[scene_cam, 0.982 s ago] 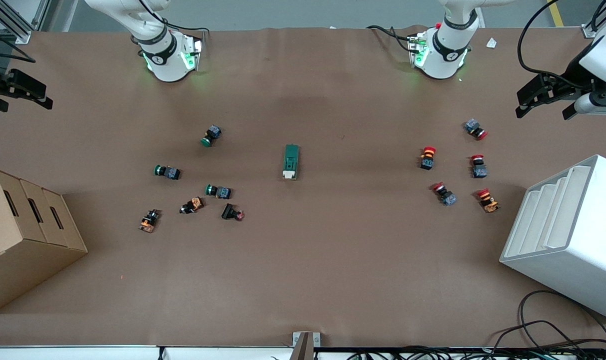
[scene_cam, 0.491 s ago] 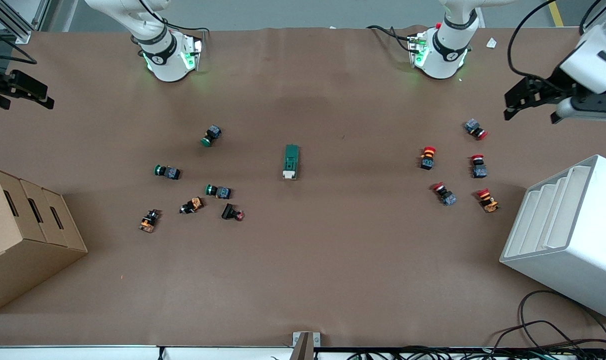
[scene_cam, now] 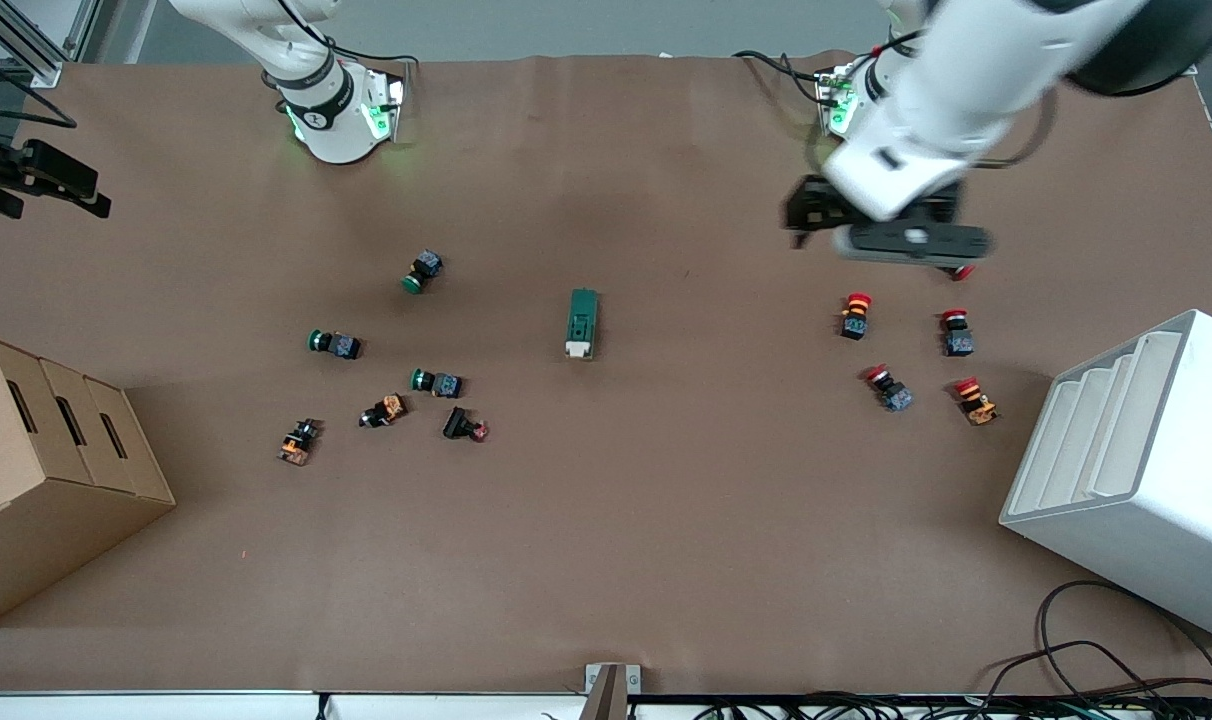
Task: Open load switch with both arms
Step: 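Reach the left gripper down to the green switch base, then hold the switch base with the left gripper while the right gripper approaches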
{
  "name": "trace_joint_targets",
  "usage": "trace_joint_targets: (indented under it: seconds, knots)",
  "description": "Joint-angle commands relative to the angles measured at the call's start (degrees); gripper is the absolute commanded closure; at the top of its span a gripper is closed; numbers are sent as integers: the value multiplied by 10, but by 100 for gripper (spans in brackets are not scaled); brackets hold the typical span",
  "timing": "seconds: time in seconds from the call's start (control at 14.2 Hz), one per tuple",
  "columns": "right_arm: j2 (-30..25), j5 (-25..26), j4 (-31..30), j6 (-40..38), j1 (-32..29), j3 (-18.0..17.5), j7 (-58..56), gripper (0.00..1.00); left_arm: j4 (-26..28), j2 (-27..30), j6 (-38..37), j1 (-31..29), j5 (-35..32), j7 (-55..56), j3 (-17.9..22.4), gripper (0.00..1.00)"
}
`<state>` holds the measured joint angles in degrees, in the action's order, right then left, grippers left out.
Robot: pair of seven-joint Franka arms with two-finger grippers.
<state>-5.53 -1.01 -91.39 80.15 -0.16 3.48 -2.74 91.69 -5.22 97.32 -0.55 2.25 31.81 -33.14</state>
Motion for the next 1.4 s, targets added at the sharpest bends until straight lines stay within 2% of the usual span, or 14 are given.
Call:
trace_joint_targets:
  seconds: [0.0,0.21,0.56,0.63,0.77,0.98,1.19,1.33]
  knots:
    - [-14,2,-5,2,5,-1,5,0,-15,-61,38,46,-44,128,-25,0]
    - [20,4,2,3,2,0,8,0,-15,-107,87,125,-99,280,-25,0]
    - [172,12,47,10,-1,1,5,0,-16,-200,168,242,-244,513,-25,0]
    - [185,9,60,15,-1,1,5,0,-16,-222,175,263,-288,564,-25,0]
    - [187,7,47,53,13,0,16,0,-17,-260,188,294,-362,643,-25,0]
    - [202,-15,36,74,44,0,134,0,-18,-313,205,336,-466,747,-25,0]
    - [229,-22,37,91,107,0,284,0,-17,-369,205,371,-600,872,-23,0]
    - [256,-23,41,114,154,0,394,0,-14,-395,205,389,-659,930,-21,0]
